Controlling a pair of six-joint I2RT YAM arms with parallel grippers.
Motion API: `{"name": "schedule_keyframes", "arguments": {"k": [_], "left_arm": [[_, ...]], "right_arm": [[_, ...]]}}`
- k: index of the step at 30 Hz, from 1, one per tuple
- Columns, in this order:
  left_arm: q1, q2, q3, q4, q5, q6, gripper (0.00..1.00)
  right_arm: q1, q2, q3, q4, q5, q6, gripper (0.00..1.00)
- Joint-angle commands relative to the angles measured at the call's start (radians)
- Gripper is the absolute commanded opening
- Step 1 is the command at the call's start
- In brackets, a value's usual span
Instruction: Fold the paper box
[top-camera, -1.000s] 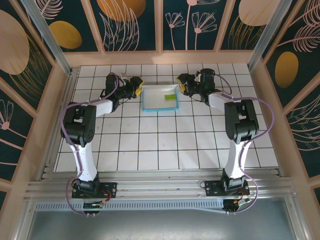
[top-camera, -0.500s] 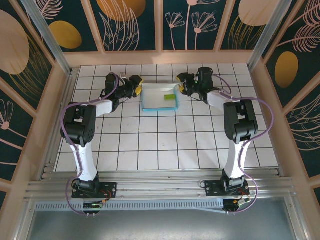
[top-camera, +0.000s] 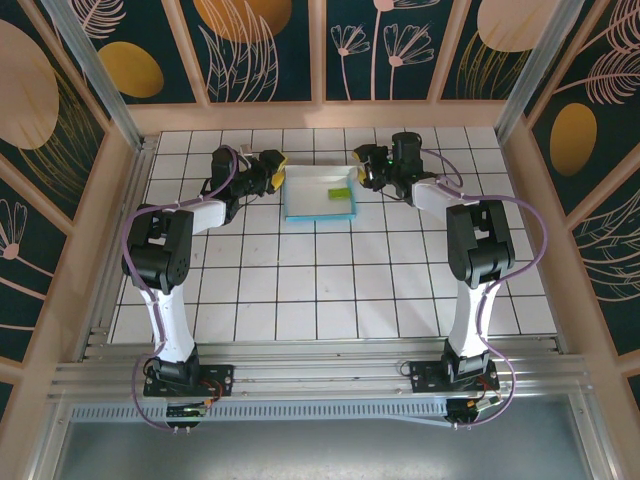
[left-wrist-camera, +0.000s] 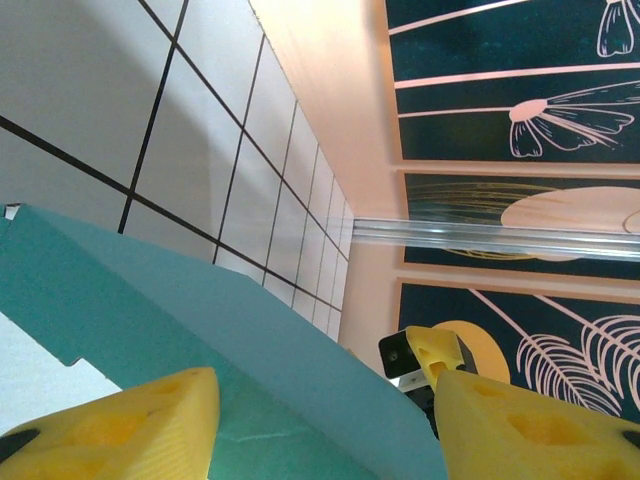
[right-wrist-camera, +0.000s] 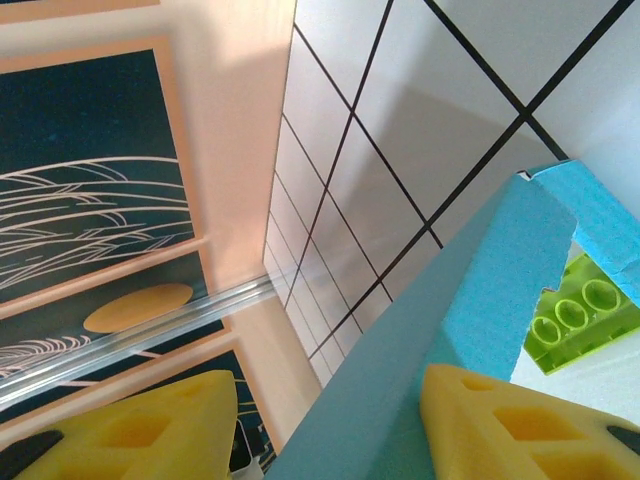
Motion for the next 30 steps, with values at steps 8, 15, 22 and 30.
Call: {"name": "schedule_keyframes", "arguments": {"k": [8, 15, 22, 30], "left_arm": [[-0.047, 0.026, 0.019, 0.074, 0.044, -0.076, 0.58], [-0.047, 0.034, 0.019, 0.088, 0.045, -0.091, 0.57], [-0.050, 0.051, 0.025, 0.102, 0.050, -0.095, 0.57], [-0.052, 0.056, 0.025, 0.092, 0.044, -0.082, 0.57]], "right_arm": [[0.062, -0.047, 0.034, -0.036, -0.029, 0.057, 0.53], [0.067, -0.053, 0.045, -0.047, -0.023, 0.082, 0.53], [0.075, -0.051, 0.056, -0.039, -0.029, 0.114, 0.53], [0.075, -0.060, 0.068, -0.052, -0.020, 0.138, 0.53]]}}
